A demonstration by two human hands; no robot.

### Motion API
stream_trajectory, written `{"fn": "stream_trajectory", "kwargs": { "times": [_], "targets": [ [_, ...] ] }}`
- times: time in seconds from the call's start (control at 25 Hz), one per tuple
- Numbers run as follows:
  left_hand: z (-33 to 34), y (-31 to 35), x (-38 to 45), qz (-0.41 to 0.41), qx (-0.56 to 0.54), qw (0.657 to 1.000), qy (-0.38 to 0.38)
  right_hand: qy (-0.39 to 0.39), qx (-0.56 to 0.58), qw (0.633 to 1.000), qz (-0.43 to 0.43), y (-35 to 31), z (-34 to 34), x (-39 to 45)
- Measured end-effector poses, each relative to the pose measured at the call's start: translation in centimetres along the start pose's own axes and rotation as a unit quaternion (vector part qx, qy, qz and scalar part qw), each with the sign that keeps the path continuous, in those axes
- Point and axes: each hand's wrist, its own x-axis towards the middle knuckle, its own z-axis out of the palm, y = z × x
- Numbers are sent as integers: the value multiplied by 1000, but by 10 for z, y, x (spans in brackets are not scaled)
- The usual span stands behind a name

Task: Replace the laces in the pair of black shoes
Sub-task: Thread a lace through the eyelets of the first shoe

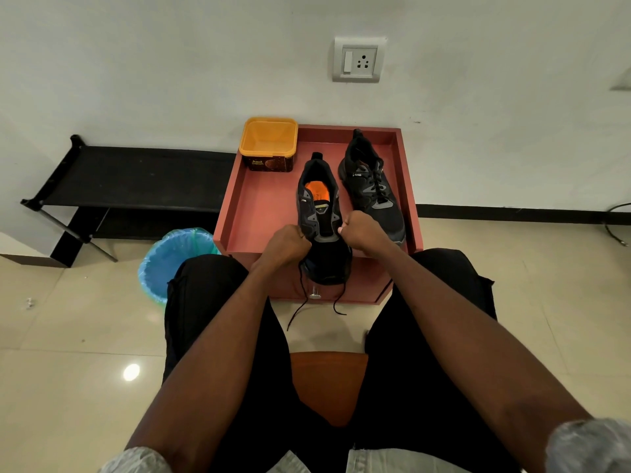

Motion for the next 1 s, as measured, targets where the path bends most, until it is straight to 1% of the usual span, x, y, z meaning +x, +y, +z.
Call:
{"fn": "stream_trajectory", "kwargs": {
  "times": [0.16,0.24,0.36,0.44,0.6,0.68,0.8,0.92,1.0],
  "targets": [
    [1,0,-1,4,-3,1000,6,3,0,1000,-6,1,1,-1],
    [2,-3,1,-1,-9,1000,22,7,11,1000,-7,0,3,-3],
    [3,-7,6,-17,-51,998,30,6,73,997,0,0,3,-1],
    [3,-5,4,-24,-76,997,0,-11,96,995,5,0,2,-1],
    [6,-5,4,-17,-60,996,-61,-11,14,1000,-11,0,1,-6],
    [10,-8,7,-10,-48,995,-84,-8,16,1000,-11,0,-1,-6],
    [13,-5,2,13,-23,997,-78,-29,55,998,0,1,-6,-7],
    [11,-2,-3,16,-28,997,-68,-60,142,987,36,3,-10,-10],
    [11,-2,-3,18,-34,997,-63,-81,178,979,50,2,-14,-13]
  ]
}}
